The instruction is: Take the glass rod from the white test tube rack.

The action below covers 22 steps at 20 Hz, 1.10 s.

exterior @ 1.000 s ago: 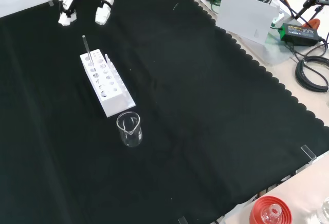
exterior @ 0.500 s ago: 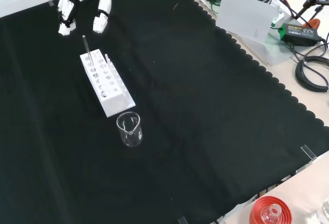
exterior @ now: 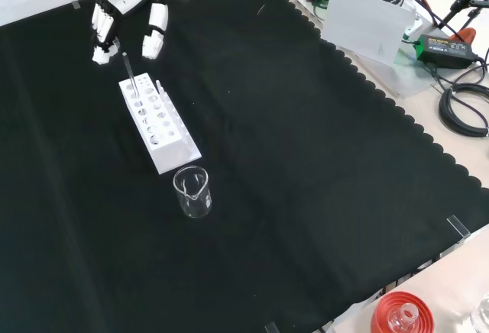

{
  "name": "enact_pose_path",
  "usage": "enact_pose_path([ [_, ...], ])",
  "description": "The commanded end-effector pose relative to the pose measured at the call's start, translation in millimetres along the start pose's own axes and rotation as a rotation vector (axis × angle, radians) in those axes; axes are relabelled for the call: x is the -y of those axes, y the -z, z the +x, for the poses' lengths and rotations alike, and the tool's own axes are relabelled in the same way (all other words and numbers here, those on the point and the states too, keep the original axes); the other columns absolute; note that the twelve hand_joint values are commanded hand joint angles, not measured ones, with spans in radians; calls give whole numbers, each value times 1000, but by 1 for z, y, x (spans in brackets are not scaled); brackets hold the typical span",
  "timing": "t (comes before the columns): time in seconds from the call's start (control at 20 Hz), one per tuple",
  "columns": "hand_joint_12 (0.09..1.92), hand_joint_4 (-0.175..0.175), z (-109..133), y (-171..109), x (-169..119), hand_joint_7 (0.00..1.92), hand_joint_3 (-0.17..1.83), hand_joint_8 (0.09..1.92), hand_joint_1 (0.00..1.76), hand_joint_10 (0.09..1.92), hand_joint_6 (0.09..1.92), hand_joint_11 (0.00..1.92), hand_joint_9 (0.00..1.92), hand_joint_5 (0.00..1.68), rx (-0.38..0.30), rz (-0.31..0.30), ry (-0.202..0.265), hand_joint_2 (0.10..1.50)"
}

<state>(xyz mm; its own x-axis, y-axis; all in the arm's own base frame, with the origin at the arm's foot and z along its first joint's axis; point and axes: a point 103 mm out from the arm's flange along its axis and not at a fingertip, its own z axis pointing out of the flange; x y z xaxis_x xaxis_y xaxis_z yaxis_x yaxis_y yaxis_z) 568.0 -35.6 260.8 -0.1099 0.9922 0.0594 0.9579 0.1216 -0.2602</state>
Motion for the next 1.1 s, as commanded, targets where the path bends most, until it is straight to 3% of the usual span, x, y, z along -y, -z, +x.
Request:
enact_pose_path([
  [0.05, 1339, -31, 6, -7, -5, 670, 172, 762, 498, 793, 103, 704, 808, 522, 17, 21, 6, 950],
  [0.45, 1272, -57, 5, -16, -18, 689, 176, 753, 543, 743, 168, 872, 925, 568, 11, 55, 11, 941],
  [0.75, 1221, -85, 1, -20, -27, 755, 207, 739, 668, 682, 564, 988, 1031, 623, 13, 53, 16, 917],
  [1.1, 1095, -127, 3, -19, -33, 849, 302, 729, 849, 592, 663, 1188, 1183, 732, 27, 44, 20, 853],
])
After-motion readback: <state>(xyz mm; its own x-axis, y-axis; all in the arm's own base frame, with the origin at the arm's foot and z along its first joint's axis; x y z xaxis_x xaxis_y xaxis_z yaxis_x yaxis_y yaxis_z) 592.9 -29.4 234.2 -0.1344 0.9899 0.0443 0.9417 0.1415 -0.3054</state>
